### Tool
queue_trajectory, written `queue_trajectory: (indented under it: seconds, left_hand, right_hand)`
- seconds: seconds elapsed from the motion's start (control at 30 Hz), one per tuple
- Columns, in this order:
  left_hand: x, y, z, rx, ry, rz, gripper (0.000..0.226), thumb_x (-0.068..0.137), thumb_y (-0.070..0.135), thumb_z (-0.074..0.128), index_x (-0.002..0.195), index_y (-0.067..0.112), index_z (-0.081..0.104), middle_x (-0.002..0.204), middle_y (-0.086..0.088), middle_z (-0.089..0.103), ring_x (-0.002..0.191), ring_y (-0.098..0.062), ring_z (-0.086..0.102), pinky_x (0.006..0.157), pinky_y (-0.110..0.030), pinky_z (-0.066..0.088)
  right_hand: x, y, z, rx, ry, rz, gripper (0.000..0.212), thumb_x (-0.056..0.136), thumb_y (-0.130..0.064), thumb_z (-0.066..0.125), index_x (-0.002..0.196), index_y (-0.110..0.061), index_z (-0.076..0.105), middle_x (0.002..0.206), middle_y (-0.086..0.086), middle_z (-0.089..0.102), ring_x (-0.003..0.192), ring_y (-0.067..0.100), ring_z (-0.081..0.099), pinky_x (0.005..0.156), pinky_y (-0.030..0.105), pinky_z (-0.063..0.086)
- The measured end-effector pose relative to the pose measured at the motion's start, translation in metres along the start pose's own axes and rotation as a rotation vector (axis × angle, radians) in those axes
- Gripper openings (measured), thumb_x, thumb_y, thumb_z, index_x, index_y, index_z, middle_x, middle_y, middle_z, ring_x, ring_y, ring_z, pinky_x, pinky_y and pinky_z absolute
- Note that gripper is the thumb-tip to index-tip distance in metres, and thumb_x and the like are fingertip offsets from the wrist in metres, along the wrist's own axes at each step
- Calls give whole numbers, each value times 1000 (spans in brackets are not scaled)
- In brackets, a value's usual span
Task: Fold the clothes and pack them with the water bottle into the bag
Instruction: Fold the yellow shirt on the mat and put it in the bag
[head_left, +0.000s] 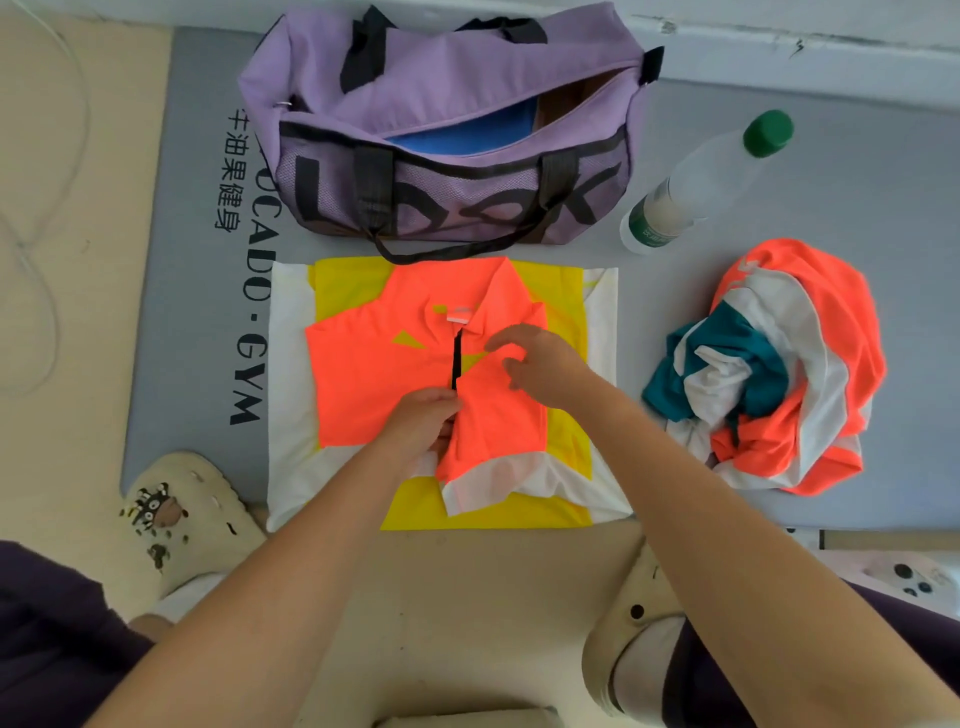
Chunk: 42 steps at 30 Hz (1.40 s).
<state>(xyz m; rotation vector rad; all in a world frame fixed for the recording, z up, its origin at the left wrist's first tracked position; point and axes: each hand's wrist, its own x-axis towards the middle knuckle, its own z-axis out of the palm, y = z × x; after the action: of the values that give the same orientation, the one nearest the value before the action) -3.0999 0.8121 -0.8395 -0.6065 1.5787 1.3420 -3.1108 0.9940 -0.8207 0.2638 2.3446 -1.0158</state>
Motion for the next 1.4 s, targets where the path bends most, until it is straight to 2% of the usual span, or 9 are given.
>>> queue_trajectory:
  seconds: [0.13,0.27,0.4,0.67,0.87,1.03,1.17,1.3,1.4]
  left_hand:
    - [4,2,2,-40,-2,-1,15,100,14,50,92,18,62,80,-4,57,64,-13,51,47,-17,42]
    - [8,5,8,-22,-8,25,18,95,18,61,111,10,65,84,-3,63,66,-9,58,48,-13,45]
    - [14,6,9,152,47,70,34,83,28,77,114,18,64,105,-12,66,93,-24,67,84,-38,56]
    - [10,-14,25,691,314,581,39,73,38,81,97,22,55,94,3,49,82,-18,53,66,-36,44]
    - [26,-13,41,1083,305,596,46,76,40,77,112,20,57,111,-4,50,106,-25,53,74,-40,44]
    - [29,0,34,739,251,545,22,89,31,68,76,16,59,80,-1,53,76,-19,50,65,-35,35]
    - [14,2,13,-72,179,47,29,86,24,60,59,20,50,58,-1,45,58,-17,46,54,-30,38]
    - [8,-12,-1,14,173,-58,27,89,35,58,73,14,63,72,-7,63,73,-23,60,61,-34,49]
    - [11,-17,1,290,200,103,46,77,64,66,68,19,59,62,9,60,60,-7,57,56,-29,40]
  right_hand:
    - [11,8,-4,-378,-1,39,39,90,-8,52,128,-10,53,133,15,46,115,36,56,89,44,49]
    - [16,18,-29,-603,-15,156,25,95,-19,53,116,-7,61,116,15,47,99,36,58,78,40,50]
    - [20,26,-48,-701,230,207,18,95,-6,46,109,-5,58,119,18,43,90,37,56,62,40,39]
    - [14,56,-46,-373,186,270,35,94,-22,52,128,-15,47,119,16,42,96,39,56,72,39,44]
    - [-15,70,-26,92,328,369,37,92,-17,58,124,-11,41,95,9,56,75,21,54,57,27,36]
    - [-44,82,9,106,246,486,20,88,-30,67,90,-14,56,76,-4,55,66,13,50,51,25,33]
    - [-56,84,31,155,269,515,28,83,-35,73,79,-15,54,74,-1,56,64,13,49,54,28,38]
    - [-61,82,36,212,307,509,26,84,-33,73,80,-13,56,73,0,56,66,17,50,58,32,41]
    - [-63,80,36,190,310,495,28,84,-35,73,83,-10,60,75,2,57,67,17,49,62,35,43]
